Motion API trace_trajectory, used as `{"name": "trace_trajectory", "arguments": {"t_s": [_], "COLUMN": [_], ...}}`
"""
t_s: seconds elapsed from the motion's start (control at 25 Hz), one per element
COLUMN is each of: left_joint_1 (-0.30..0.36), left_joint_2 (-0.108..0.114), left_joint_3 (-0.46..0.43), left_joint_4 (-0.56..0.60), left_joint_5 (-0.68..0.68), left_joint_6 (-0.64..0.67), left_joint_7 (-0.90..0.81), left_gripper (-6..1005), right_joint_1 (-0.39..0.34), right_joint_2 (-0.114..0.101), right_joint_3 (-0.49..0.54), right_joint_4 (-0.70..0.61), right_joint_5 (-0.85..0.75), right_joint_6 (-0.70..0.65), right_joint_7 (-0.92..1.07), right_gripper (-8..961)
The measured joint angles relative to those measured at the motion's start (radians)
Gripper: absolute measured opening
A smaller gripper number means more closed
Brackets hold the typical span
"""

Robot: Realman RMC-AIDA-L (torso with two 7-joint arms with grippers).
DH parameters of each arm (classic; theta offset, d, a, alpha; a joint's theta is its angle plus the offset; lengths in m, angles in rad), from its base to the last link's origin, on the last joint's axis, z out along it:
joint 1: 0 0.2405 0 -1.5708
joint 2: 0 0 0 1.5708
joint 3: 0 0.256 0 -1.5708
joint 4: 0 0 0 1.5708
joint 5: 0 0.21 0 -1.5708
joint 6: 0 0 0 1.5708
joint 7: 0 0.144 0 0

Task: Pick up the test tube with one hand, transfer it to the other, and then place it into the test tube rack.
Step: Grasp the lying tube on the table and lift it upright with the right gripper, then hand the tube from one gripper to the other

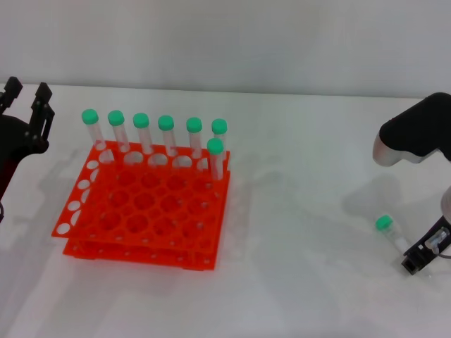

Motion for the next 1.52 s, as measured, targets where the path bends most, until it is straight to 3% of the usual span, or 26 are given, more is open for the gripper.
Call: {"name": "trace_trajectory", "arguments": {"t_s": [0.08,0.56,0.84,1.04,1.24,1.4,1.52], "left_joint_1": [0.000,0.001,0.007,0.005,-0.046,-0.104,-0.148], "left_joint_2": [-0.001,0.000,0.000,0.003,0.029,0.069,0.082], "left_joint_3": [0.000,0.004,0.006,0.013,0.015,0.015,0.017], "left_joint_4": [0.001,0.003,0.004,0.004,-0.013,-0.017,-0.019], "left_joint_5": [0.000,0.000,0.004,0.034,0.204,0.354,0.423], "left_joint_6": [-0.001,-0.002,0.003,0.006,0.041,0.098,0.134], "left_joint_7": [0.000,0.000,0.000,-0.045,-0.207,-0.393,-0.505], "left_gripper": [431,430,431,431,432,434,436], "right_joint_1": [0.001,0.005,0.005,-0.036,-0.154,-0.231,-0.279], "right_joint_2": [0.001,0.002,0.001,-0.005,-0.003,-0.006,-0.007], "right_joint_3": [0.000,0.001,0.006,0.024,0.072,0.097,0.119], "right_joint_4": [0.005,0.027,0.018,-0.116,-0.307,-0.331,-0.316], "right_joint_5": [0.001,0.028,0.029,0.030,0.072,0.204,0.323], "right_joint_6": [0.000,-0.007,-0.018,-0.066,-0.214,-0.396,-0.512], "right_joint_7": [-0.001,-0.008,-0.009,-0.019,-0.126,-0.254,-0.386], "right_gripper": [359,362,229,189,190,190,191]}}
